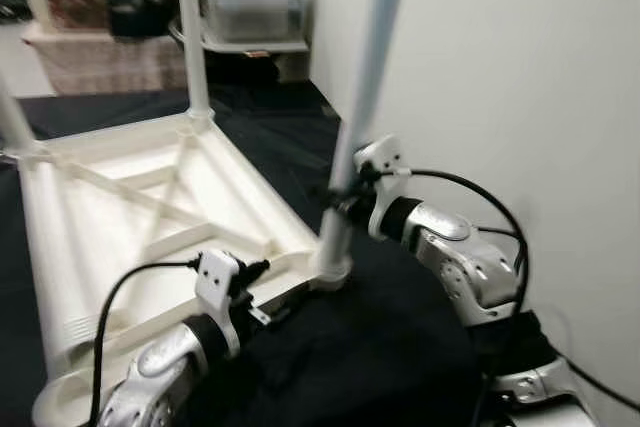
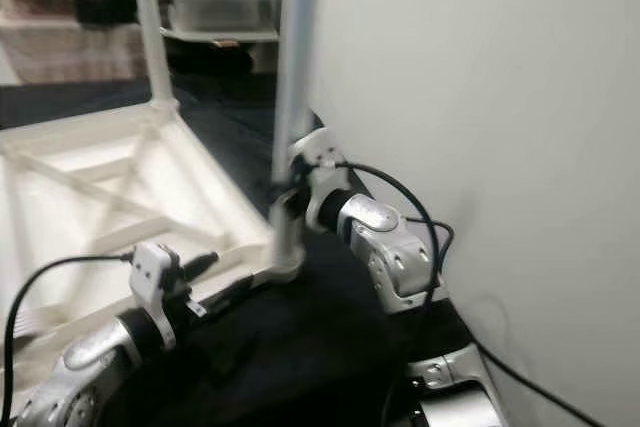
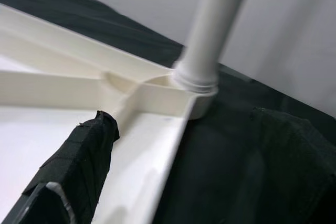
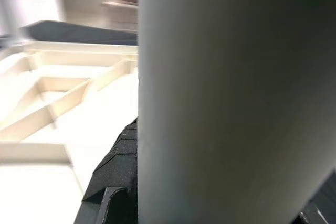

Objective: Building children table

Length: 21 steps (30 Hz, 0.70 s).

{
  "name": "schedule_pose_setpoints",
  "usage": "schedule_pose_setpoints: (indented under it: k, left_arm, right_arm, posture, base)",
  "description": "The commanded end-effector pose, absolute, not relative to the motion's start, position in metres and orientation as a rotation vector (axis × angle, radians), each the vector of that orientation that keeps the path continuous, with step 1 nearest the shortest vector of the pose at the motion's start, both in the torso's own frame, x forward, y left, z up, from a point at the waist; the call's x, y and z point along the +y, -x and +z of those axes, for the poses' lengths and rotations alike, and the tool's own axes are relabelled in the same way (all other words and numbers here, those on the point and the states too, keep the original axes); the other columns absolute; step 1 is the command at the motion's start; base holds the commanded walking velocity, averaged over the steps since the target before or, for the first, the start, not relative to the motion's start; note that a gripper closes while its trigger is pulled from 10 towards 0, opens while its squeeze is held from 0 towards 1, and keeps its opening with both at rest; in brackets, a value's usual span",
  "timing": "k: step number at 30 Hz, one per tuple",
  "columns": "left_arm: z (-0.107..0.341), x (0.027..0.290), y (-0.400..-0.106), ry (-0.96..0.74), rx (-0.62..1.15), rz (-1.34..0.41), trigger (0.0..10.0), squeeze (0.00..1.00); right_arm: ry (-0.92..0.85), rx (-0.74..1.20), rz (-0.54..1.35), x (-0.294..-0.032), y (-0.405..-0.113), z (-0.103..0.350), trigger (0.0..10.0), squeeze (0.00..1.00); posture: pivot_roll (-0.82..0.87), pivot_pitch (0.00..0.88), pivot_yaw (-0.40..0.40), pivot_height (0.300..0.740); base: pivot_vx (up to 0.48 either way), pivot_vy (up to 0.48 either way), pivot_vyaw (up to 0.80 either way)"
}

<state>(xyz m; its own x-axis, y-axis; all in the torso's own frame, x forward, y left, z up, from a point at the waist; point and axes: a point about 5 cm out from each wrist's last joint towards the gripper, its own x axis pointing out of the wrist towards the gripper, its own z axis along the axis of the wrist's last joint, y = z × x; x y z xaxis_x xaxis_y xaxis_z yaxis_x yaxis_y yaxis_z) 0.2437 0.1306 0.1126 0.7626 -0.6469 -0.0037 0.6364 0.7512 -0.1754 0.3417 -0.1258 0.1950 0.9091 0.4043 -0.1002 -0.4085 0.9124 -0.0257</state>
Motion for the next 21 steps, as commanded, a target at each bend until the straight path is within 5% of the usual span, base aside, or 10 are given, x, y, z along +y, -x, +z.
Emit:
schedule_pose_setpoints:
  k: [1,4,5,8,9,10,11,18,19,21]
  left_arm:
    - [0.111,0.129,-0.243,0.175,0.074,-0.713,10.0,0.00]
    - [0.110,0.128,-0.243,0.175,0.077,-0.719,10.0,0.00]
    - [0.111,0.128,-0.244,0.176,0.075,-0.721,10.0,0.00]
    - [0.112,0.127,-0.245,0.178,0.071,-0.722,10.0,0.00]
    - [0.112,0.127,-0.246,0.179,0.068,-0.722,10.0,0.00]
    - [0.112,0.127,-0.246,0.179,0.068,-0.722,10.0,0.00]
    - [0.113,0.126,-0.247,0.179,0.066,-0.723,10.0,0.00]
    - [0.113,0.125,-0.248,0.180,0.064,-0.725,10.0,0.00]
    - [0.113,0.126,-0.248,0.179,0.063,-0.723,10.0,0.00]
    - [0.112,0.127,-0.248,0.178,0.063,-0.720,10.0,0.00]
  right_arm:
    - [0.061,0.184,0.402,-0.125,-0.333,0.177,10.0,0.00]
    - [0.015,0.123,0.474,-0.116,-0.326,0.186,10.0,0.00]
    - [-0.023,0.106,0.524,-0.115,-0.322,0.188,10.0,1.00]
    - [-0.054,0.086,0.567,-0.113,-0.321,0.192,10.0,1.00]
    - [-0.056,0.063,0.615,-0.111,-0.321,0.197,10.0,0.84]
    - [-0.056,0.063,0.615,-0.111,-0.321,0.197,10.0,0.84]
    - [-0.073,0.000,0.738,-0.107,-0.319,0.212,10.0,0.00]
    - [-0.079,-0.144,1.455,-0.115,-0.254,0.232,10.0,0.00]
    - [-0.047,-0.131,1.469,-0.115,-0.253,0.227,1.0,0.00]
    - [-0.028,-0.094,1.440,-0.113,-0.256,0.220,0.0,0.00]
  posture:
    - [-0.01,0.000,-0.107,0.740]
    - [-0.01,0.000,-0.107,0.740]
    - [-0.01,0.000,-0.107,0.740]
    - [-0.02,0.000,-0.106,0.740]
    - [-0.02,0.000,-0.106,0.740]
    - [-0.02,0.000,-0.106,0.740]
    - [-0.02,0.000,-0.106,0.740]
    - [-0.02,0.000,-0.106,0.740]
    - [-0.02,0.000,-0.108,0.740]
    - [-0.02,0.000,-0.108,0.740]
  base:
    - [0.000,0.000,0.00]
    - [0.000,0.000,0.00]
    - [0.000,0.000,0.00]
    - [0.000,0.000,0.00]
    - [0.000,0.000,0.00]
    - [0.000,0.000,0.00]
    - [0.000,0.000,0.00]
    - [0.000,0.000,0.00]
    - [0.000,0.000,0.00]
    - [0.000,0.000,0.00]
